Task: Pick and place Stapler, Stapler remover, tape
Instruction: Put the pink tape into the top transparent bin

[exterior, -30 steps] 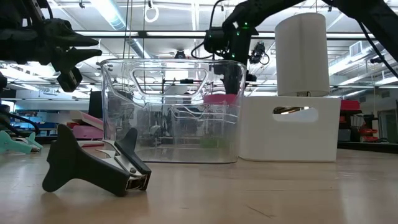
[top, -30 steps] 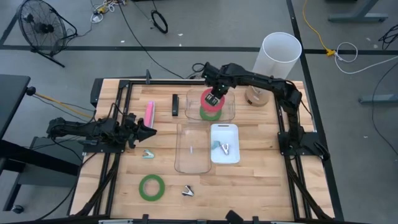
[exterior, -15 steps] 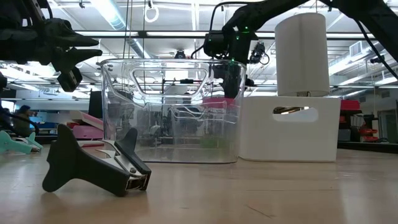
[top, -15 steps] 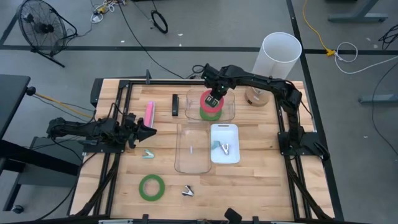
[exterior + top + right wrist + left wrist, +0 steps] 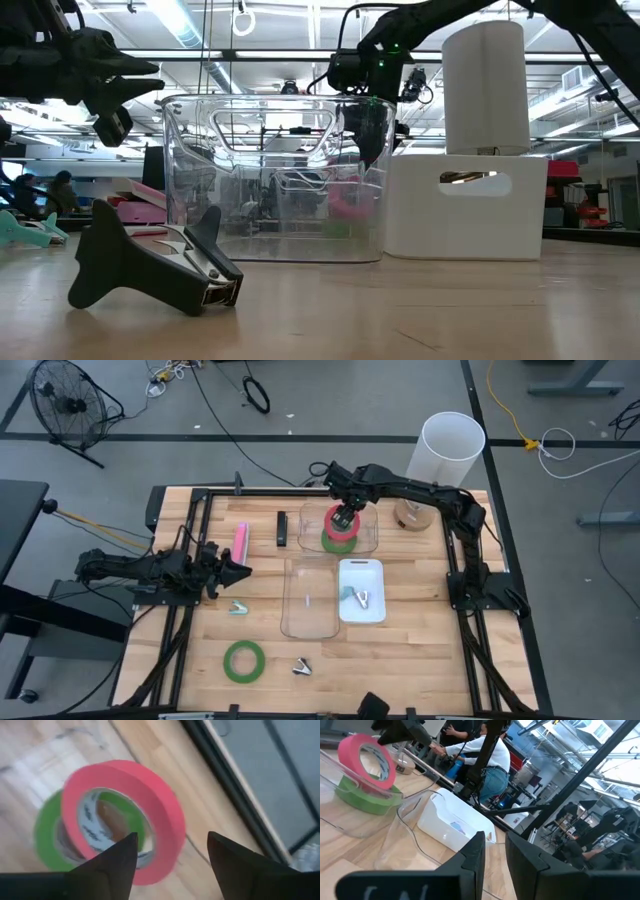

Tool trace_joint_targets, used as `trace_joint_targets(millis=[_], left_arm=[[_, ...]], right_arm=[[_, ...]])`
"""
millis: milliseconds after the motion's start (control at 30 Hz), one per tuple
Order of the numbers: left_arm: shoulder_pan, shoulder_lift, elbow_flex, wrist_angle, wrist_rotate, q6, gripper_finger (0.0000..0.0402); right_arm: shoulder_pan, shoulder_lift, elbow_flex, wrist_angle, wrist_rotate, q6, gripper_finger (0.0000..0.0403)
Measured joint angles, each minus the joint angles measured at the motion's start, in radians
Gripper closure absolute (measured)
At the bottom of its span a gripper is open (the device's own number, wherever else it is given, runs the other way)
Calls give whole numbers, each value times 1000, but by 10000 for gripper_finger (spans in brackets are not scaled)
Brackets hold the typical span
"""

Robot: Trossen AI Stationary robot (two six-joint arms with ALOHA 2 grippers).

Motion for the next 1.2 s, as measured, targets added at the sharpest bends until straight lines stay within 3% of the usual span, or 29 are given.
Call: trace_joint_targets(millis=[167, 233, 400, 567, 700, 1200], left_arm=[[0, 0, 0, 0, 0, 4, 323], [0, 0, 0, 0, 0, 4, 323], [0, 0, 0, 0, 0, 4, 323], [0, 0, 0, 0, 0, 4, 323], [0, 0, 0, 0, 0, -2, 323], [0, 0, 0, 0, 0, -4, 323]], right_arm=[[16, 0, 0, 26, -142, 9, 195], [24, 0, 0, 27, -151, -8, 207], [42, 0, 0, 23, -121, -37, 237], [46, -4, 0, 1, 55, -61, 265], [45, -8, 0, 0, 68, -68, 274], [42, 24, 0, 33, 76, -86, 179]])
